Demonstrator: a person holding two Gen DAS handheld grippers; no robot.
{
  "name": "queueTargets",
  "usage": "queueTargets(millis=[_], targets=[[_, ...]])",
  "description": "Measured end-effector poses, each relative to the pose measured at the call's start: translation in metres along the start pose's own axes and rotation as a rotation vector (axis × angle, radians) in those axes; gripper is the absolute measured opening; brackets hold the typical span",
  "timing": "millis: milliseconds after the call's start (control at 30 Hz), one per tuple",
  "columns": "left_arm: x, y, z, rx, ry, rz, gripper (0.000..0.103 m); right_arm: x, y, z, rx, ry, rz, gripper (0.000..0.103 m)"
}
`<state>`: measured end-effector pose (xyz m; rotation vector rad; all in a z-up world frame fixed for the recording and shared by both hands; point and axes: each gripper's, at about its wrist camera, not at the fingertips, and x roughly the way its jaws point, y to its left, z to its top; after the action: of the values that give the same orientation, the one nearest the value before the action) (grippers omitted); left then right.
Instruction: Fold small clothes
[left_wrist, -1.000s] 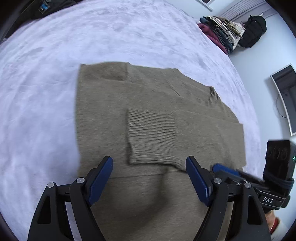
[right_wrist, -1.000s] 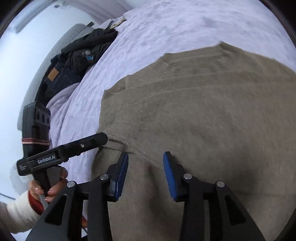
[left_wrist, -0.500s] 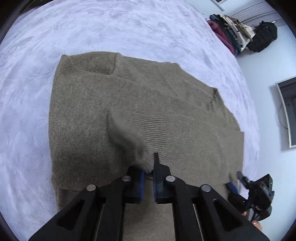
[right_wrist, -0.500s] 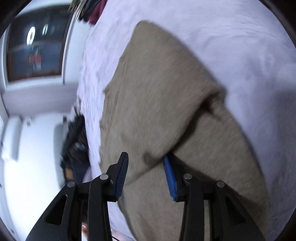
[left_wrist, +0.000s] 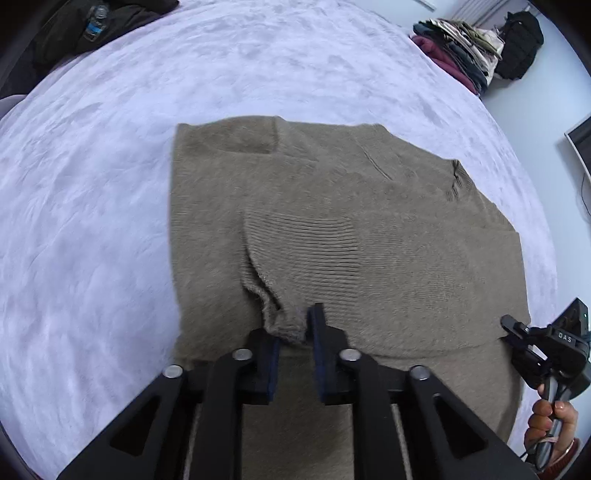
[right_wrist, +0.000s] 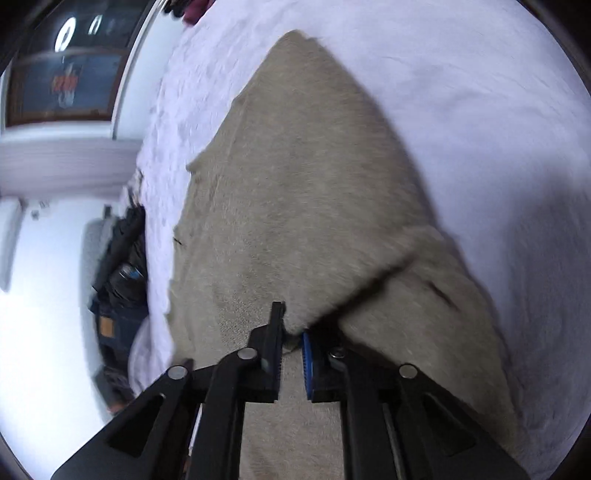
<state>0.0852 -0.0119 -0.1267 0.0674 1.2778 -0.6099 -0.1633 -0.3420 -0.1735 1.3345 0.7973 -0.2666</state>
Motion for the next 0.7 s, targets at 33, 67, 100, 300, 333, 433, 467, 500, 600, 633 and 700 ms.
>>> queueTargets(millis=[33,67,100,300,333,433,467,500,600,633,700], targets=[[-0.007,0.005,-0.001,-0.01,-0.017,0.025,0.038,-0.008,-0.001,-0.001,-0.009,-0.024,-0.013,0.013],[-0.013,0.01,-0.002,-0.022,-0.032,0.042,0.054,-0.015,-0.001,0.0,-0.027,-0.049,-0.025,0.015],[-0.02,0.015,-0.002,-0.036,-0.047,0.048,0.057,-0.023,-0.002,0.001,-0.033,-0.071,-0.031,0.016],[-0.029,0.011,0.007,0.0,-0.066,0.075,0.057,-0.051,-0.013,0.024,0.004,-0.146,-0.02,0.014],[-0.029,0.008,0.009,0.012,-0.072,0.062,0.057,-0.049,-0.011,0.026,-0.014,-0.142,-0.044,0.014],[-0.017,-0.01,0.016,0.034,-0.063,0.023,0.057,-0.04,-0.013,0.026,-0.063,-0.121,-0.109,0.01],[-0.009,-0.014,0.016,0.051,-0.05,0.04,0.057,-0.041,-0.015,0.026,-0.06,-0.126,-0.11,0.01],[0.0,-0.017,0.013,0.073,-0.036,0.094,0.057,-0.043,-0.018,0.026,-0.052,-0.131,-0.106,0.01],[0.021,-0.014,0.004,0.111,0.003,0.161,0.057,-0.048,-0.021,0.024,-0.049,-0.138,-0.118,0.01],[0.019,-0.014,0.002,0.114,-0.008,0.154,0.057,-0.05,-0.021,0.023,-0.049,-0.133,-0.124,0.01],[0.014,-0.014,0.001,0.129,-0.011,0.15,0.059,-0.057,-0.021,0.022,-0.048,-0.13,-0.13,0.014]])
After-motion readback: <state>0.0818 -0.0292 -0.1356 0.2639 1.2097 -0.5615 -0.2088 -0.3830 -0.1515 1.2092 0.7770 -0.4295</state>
